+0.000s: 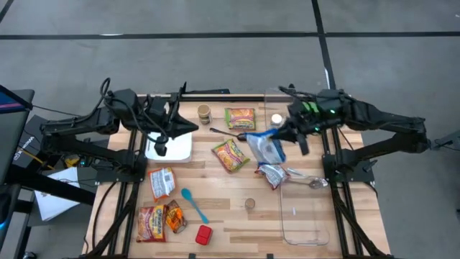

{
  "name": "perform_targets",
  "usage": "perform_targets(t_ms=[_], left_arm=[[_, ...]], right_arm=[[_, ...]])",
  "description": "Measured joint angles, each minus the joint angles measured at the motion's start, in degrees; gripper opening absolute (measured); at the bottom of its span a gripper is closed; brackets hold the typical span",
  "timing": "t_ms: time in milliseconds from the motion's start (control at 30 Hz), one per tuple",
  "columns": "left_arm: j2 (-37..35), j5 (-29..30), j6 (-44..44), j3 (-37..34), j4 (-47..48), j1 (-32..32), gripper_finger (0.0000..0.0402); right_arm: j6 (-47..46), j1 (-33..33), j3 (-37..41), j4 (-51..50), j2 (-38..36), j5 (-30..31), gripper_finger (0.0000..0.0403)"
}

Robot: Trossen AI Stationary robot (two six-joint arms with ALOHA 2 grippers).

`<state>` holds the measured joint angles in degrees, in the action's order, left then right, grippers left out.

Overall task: Pick & Place Food Item
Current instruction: Put the blue noodle pack into the bottom transparent bin

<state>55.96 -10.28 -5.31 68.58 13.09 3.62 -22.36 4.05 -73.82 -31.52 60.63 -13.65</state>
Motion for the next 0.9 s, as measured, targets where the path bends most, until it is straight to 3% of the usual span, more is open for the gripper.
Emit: perform_targets(t_ms=[133,400,900], left_arm=[[0.09,-4.06,-1.28,0.0,0.55,-0.02,0.0003],[0.31,-4.69,-2.57,0.0,1.53,-0.01,0.0001],[0.33,-6.03,-2.7,0.0,1.52,-0.02,0.0001]], right_arm=[[-4.48,-3.94,-0.04,-4.09,-2.47,0.83,0.0],[-17.48,-14.59,-0.04,-14.03,-5.84,3.85,0.0],[-43.08,-41.32,-0.04,-23.73,-6.25,21.91,0.0]])
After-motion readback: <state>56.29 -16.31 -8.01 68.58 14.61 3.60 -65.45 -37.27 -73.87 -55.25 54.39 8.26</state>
